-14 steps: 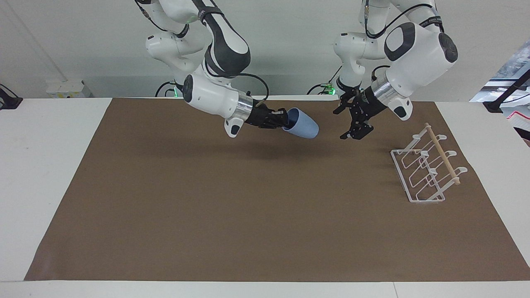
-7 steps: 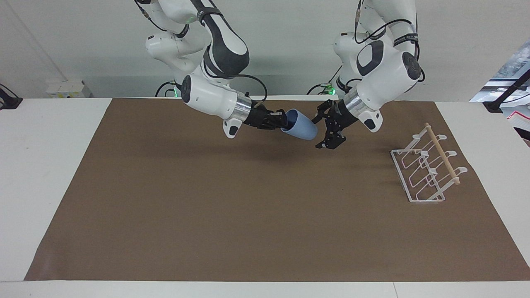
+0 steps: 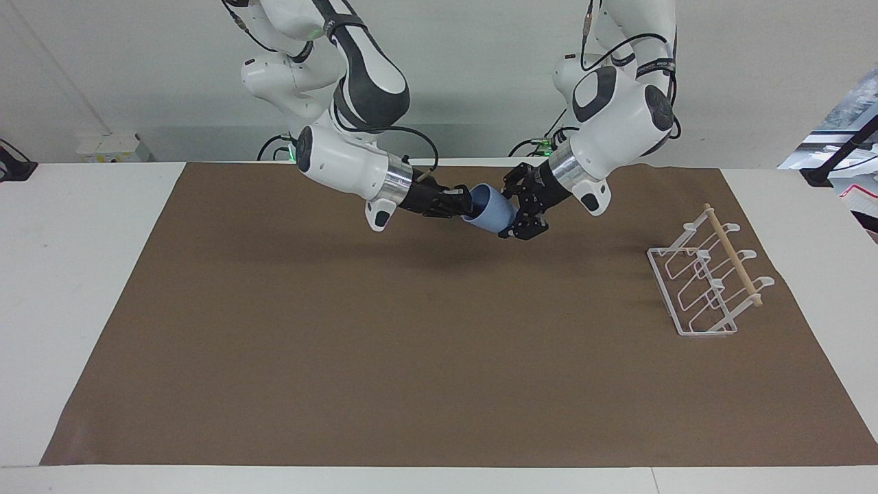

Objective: Hang cup on cup holder

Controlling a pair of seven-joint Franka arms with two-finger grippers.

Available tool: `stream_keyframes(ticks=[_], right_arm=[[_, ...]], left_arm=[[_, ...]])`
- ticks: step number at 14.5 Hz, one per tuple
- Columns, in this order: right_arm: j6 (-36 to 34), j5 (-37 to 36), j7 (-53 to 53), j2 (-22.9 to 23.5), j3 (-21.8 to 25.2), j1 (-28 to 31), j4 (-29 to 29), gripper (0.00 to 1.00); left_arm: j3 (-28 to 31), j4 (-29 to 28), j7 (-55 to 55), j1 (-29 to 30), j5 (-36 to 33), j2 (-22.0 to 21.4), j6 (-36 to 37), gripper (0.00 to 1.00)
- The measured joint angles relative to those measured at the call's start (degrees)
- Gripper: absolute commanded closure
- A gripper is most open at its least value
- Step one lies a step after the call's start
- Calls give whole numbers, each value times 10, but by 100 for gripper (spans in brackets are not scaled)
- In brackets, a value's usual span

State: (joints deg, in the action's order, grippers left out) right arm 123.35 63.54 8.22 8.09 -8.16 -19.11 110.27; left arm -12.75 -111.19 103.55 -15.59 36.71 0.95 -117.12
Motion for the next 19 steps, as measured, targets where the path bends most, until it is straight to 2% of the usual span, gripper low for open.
stream_keyframes(ticks=[1, 3, 5, 7, 10, 13, 15, 17, 19], right_arm=[[1, 0, 2, 0, 0, 0, 0, 1], [3, 0, 8, -1, -1, -1, -1, 1], [5, -9, 8, -4, 2, 2, -5, 1], [5, -86, 8, -16, 9, 32, -16, 1], [-42, -238, 8, -59, 16, 119, -29, 1], [-122, -427, 8, -101, 19, 171, -39, 1], [-211, -548, 8, -115, 21, 196, -82, 1], [-305, -628, 8, -116, 23, 216, -149, 1], [-384, -659, 2, -114, 23, 230, -208, 1]], left_arm=[[0, -2, 7, 0, 1, 0, -4, 100], [0, -2, 24, 0, -5, 1, -9, 100], [0, -4, 41, 1, -79, 2, -4, 100], [3, -5, 51, 6, -186, 3, 23, 100], [6, -3, 55, 23, -343, 3, 80, 100], [4, -3, 55, 29, -542, 5, 171, 100], [-10, -3, 56, 29, -690, 8, 223, 100], [-26, -4, 66, 27, -830, 16, 261, 100], [-30, -4, 77, 26, -957, 28, 288, 100]])
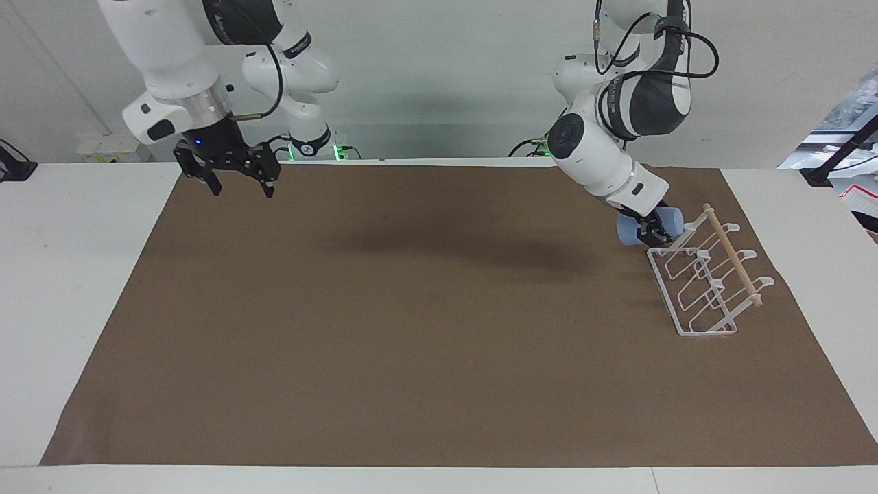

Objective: Hang cup on cup holder

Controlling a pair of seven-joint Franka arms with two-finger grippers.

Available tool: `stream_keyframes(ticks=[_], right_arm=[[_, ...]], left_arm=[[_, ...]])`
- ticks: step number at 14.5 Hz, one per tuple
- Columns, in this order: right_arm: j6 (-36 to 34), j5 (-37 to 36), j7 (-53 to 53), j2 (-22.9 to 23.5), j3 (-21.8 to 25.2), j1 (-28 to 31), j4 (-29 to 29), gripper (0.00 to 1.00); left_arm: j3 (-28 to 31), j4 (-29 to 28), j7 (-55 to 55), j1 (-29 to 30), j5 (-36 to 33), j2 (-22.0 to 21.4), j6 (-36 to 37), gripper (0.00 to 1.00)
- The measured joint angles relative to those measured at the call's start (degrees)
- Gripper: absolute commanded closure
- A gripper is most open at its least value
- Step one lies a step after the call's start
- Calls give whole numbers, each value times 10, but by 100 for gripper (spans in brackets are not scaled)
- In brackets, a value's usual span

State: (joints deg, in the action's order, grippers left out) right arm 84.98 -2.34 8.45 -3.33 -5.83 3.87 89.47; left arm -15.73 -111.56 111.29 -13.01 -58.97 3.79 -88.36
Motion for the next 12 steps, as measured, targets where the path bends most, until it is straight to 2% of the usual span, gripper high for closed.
stream_keyframes(ticks=[2, 4, 6, 8, 9, 12], right_arm=[[-60, -3, -10, 8, 0, 3, -35, 1], [-73, -6, -10, 18, -2, 3, -43, 1], [-74, -12, -10, 28, -3, 2, -43, 1], [-81, -14, -11, 33, 2, -5, -43, 1], [-82, -14, -11, 33, 19, -21, -44, 1], [-91, -14, -12, 32, 52, -52, -44, 1]], left_arm=[[1, 5, 43, 3, -124, 27, 28, 100], [1, 27, 78, 8, -227, 78, 79, 100], [2, 57, 101, 14, -297, 139, 132, 100], [2, 63, 131, 20, -318, 178, 155, 100], [2, 61, 149, 22, -320, 190, 163, 100], [2, 51, 192, 22, -321, 207, 170, 100]])
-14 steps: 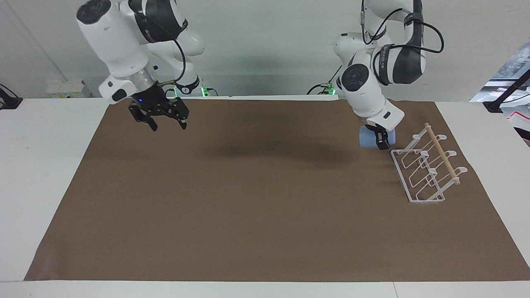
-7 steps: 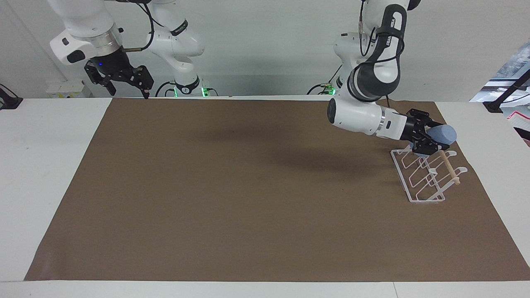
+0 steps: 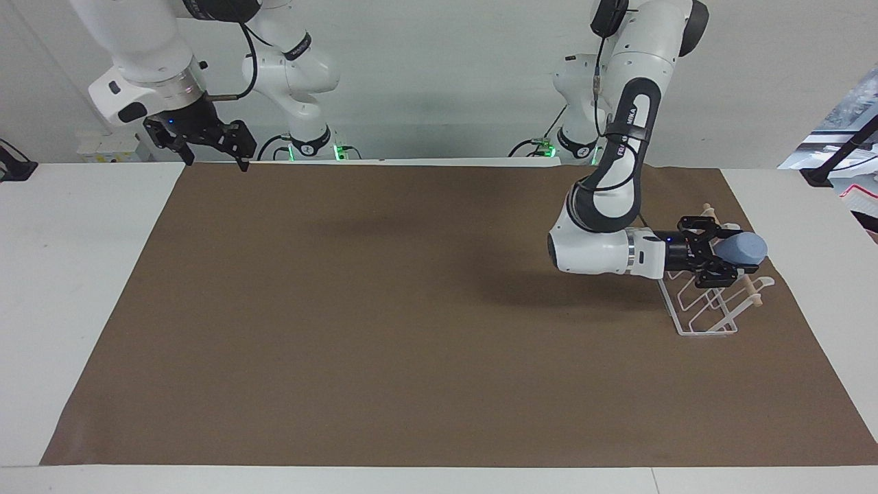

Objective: Hang cup on cup holder

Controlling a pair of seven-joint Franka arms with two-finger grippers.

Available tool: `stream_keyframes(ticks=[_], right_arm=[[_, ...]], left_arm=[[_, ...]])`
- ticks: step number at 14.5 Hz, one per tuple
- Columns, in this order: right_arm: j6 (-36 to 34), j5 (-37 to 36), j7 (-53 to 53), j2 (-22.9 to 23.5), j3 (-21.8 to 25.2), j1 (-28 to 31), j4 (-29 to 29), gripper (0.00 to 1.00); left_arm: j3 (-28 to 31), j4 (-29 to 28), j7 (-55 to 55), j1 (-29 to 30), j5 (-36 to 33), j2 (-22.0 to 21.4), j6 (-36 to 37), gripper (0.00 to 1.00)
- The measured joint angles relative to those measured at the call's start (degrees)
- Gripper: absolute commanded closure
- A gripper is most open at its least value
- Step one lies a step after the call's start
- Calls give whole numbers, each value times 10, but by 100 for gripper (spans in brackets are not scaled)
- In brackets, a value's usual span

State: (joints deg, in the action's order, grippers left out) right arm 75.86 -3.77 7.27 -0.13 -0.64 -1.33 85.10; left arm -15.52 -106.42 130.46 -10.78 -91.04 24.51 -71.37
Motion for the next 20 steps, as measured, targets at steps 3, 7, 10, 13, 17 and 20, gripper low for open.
stream_keyframes(ticks=[3, 7, 10, 13, 17, 20], right_arm=[[-5, 0, 0, -2, 1, -2, 0, 1], [-5, 0, -19, -3, 2, -2, 3, 1], [-5, 0, -26, -3, 4, -1, 3, 1], [-7, 0, -30, -3, 7, 1, 4, 1], [-6, 0, -43, -3, 11, 6, 4, 1], [-6, 0, -65, -3, 13, 56, 5, 1]], left_arm=[[0, -4, 29, 1, 0, 19, 0, 100], [0, -4, 56, 15, -10, 54, -3, 13], [0, 17, 59, 25, -11, 64, -41, 0], [0, 43, 59, 40, -11, 68, -49, 0], [-7, 78, 55, 32, 39, 54, -9, 0], [-8, 92, -9, 30, 64, 12, -7, 0]])
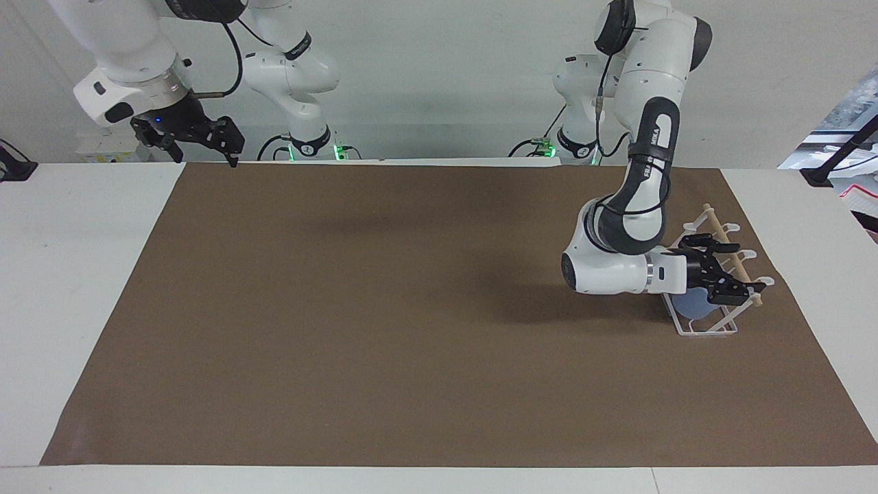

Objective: Hang cup on cup holder

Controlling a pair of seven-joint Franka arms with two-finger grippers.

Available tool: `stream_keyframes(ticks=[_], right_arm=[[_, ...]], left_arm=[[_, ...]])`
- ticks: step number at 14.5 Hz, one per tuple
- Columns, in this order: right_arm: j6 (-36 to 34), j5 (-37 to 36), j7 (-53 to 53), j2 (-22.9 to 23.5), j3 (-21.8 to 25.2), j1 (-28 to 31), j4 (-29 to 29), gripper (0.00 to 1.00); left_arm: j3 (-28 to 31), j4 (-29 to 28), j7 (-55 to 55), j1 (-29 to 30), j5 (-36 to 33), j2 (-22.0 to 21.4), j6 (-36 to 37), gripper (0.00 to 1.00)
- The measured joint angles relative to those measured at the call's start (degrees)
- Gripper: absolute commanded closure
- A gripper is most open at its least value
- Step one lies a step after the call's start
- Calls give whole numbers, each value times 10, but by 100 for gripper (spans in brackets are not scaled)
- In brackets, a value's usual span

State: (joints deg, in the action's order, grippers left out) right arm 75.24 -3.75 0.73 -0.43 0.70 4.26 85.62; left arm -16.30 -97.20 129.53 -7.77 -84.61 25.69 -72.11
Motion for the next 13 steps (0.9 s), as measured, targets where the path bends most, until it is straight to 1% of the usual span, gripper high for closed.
stream_keyframes(ticks=[2, 5, 7, 8, 10, 13], right_arm=[[0, 0, -13, 0, 2, 15, 1, 1], [0, 1, -13, 0, -5, 8, 1, 1], [0, 1, -13, 0, -6, 6, 1, 1], [0, 0, -13, 0, -6, 6, 1, 1], [0, 0, -13, -1, -6, 6, 1, 1], [0, 0, -13, -1, -6, 6, 2, 1]], left_arm=[[0, -3, -57, 15, 57, -41, -20, 0], [1, -35, -175, 41, 160, -121, -64, 0], [1, -53, -270, 59, 221, -156, -102, 0], [2, -59, -322, 69, 246, -164, -131, 0], [2, -68, -396, 88, 289, -165, -181, 0], [3, -75, -496, 111, 353, -167, -233, 0]])
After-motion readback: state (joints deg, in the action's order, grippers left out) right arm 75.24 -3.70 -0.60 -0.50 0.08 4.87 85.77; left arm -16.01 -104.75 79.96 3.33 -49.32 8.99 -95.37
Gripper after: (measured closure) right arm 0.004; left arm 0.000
